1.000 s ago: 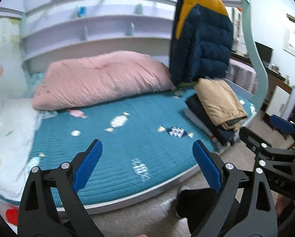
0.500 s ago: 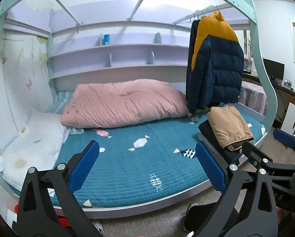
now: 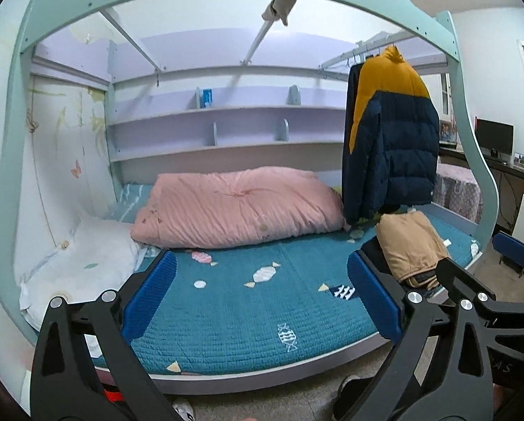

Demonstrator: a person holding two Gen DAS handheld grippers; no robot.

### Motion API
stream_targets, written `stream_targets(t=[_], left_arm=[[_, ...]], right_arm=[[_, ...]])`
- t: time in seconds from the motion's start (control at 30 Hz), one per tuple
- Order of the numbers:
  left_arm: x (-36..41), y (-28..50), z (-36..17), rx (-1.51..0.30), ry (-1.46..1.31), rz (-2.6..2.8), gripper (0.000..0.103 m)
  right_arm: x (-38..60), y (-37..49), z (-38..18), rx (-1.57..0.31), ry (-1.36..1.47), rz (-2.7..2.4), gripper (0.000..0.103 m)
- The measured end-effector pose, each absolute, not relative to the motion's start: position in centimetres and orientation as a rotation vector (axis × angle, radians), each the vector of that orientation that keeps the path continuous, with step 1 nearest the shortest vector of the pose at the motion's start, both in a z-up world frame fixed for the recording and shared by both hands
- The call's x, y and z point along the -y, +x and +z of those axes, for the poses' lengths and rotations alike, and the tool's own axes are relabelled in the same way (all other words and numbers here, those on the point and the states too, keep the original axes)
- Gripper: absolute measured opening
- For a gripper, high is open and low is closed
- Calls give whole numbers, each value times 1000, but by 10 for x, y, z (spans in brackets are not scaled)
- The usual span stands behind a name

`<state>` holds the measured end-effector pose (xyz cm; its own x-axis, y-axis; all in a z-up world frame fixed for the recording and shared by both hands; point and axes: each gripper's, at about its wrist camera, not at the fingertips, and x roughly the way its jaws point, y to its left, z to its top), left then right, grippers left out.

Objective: Fold large clothes

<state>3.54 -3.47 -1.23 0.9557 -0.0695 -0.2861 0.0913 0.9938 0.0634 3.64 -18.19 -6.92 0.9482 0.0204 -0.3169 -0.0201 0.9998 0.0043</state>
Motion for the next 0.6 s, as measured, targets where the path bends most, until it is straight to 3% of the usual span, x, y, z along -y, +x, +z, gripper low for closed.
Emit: stream_targets(t=[0.6], left_arm=[[35,19,-2,-241,81,-75,98]], right_arm=[[185,22,-62,-294,12,18,93]])
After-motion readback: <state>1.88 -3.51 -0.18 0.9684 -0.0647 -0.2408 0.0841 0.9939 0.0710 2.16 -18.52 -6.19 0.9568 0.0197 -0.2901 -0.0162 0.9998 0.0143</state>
